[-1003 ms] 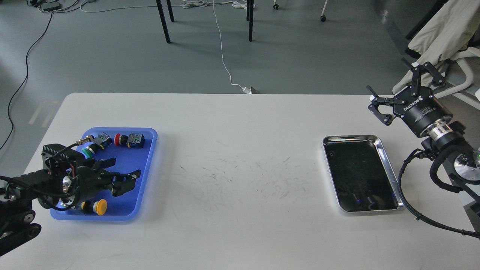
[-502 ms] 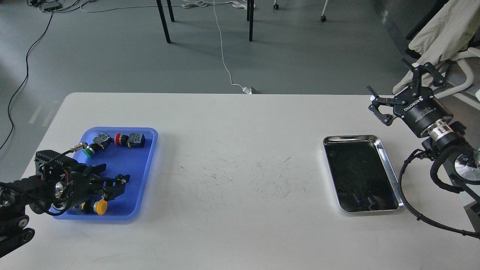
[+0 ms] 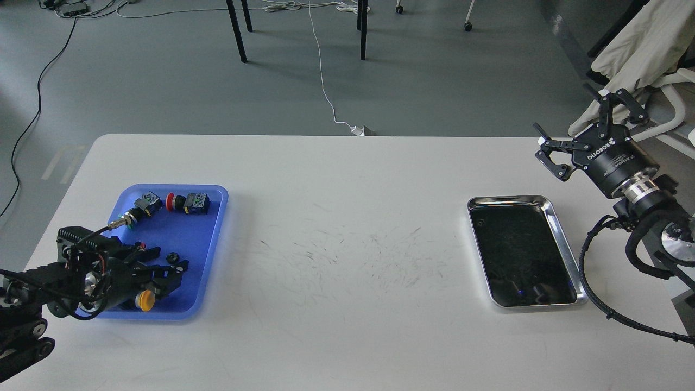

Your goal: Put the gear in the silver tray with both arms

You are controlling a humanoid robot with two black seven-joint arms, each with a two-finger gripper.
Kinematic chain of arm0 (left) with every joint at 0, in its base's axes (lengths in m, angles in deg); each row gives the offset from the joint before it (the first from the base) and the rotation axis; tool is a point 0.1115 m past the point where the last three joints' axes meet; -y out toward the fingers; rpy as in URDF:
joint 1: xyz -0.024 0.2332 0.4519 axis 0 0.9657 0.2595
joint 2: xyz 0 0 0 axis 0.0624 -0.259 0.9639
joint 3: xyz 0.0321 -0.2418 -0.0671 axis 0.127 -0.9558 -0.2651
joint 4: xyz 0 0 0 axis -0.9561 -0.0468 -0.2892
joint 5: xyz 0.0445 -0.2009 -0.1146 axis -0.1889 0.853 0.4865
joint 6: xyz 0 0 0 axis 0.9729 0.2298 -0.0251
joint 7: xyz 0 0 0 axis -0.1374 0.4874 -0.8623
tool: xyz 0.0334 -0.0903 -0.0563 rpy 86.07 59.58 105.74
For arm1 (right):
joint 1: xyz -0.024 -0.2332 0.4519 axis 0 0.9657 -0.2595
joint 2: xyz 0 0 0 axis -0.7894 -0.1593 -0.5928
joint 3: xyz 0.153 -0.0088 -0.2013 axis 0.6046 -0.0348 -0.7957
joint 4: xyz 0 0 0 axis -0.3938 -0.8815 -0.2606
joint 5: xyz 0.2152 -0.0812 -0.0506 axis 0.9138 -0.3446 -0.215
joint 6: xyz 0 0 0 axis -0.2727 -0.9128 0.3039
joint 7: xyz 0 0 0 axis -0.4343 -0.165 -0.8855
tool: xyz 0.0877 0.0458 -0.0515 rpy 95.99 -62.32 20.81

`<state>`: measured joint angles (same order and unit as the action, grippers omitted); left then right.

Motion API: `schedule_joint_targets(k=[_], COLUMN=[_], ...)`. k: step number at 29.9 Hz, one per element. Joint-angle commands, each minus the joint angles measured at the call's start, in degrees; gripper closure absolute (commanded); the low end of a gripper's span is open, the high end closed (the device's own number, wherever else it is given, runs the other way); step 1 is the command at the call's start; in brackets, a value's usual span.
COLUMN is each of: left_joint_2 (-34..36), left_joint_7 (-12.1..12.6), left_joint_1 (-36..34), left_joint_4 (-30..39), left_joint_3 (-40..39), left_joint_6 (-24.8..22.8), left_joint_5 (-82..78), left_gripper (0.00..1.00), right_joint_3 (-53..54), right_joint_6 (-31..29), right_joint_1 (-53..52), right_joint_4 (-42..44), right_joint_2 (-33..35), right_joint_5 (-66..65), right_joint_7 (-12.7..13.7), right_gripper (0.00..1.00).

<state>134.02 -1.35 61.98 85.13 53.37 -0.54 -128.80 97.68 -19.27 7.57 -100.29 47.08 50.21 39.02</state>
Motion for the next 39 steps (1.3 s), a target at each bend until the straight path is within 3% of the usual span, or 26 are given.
schedule_joint_targets(k=[1, 3, 6, 8, 18, 23, 26, 29, 33, 39], left_joint_2=[0.0, 0.0, 0.1, 0.2, 1.3, 7.5, 7.6, 5.1, -3.6, -17.1], left_joint_7=[0.0, 0.0, 0.0, 0.0, -0.5, 2.9, 4.8, 7.7, 10.9, 12.5], left_joint_1=[0.0, 0.0, -0.1, -0.1, -2.0, -8.8, -13.3, -16.3, -16.9, -15.9], left_joint_4=[-0.3, -0.4, -0.4, -0.4, 2.9, 14.7, 19.8, 22.1, 22.3, 22.0], left_joint_3=[0.0, 0.0, 0.0, 0.0, -1.4, -2.9, -2.9, -2.8, -2.6, -1.9], left_joint_6=[0.0, 0.0, 0.0, 0.0, -0.1, -2.6, -4.2, -5.2, -6.6, -8.6], left_joint_5=[-0.5, -0.5, -0.4, -0.4, 0.6, 4.0, 4.1, 4.2, 4.1, 2.8], left_gripper=[0.55, 0.61, 0.8, 0.85, 0.93, 0.95, 0.95, 0.95, 0.95, 0.95], right_joint_3=[0.1, 0.0, 0.1, 0.1, 0.4, 0.7, 0.7, 0.7, 0.7, 0.7], right_joint_6=[0.0, 0.0, 0.0, 0.0, -0.1, -0.1, 0.0, 0.2, 0.3, 0.4], right_joint_1=[0.0, 0.0, 0.0, 0.0, -0.1, -0.2, -0.6, -0.7, -0.6, -0.6], right_joint_4=[-0.1, 0.0, 0.0, 0.0, -0.1, 0.1, 0.5, 0.8, 0.9, 3.8], right_joint_2=[0.0, 0.0, 0.0, 0.0, 0.2, 0.6, 1.6, 2.8, 4.7, 6.2], right_joint_5=[0.0, 0.0, -0.1, 0.0, -0.1, 0.0, -0.1, -0.1, -0.1, -0.1], right_joint_7=[0.0, 0.0, 0.0, 0.0, 0.0, 0.0, 0.0, 0.0, 0.1, 0.2], right_gripper=[0.05, 0.05, 0.05, 0.05, 0.05, 0.05, 0.05, 0.05, 0.05, 0.05])
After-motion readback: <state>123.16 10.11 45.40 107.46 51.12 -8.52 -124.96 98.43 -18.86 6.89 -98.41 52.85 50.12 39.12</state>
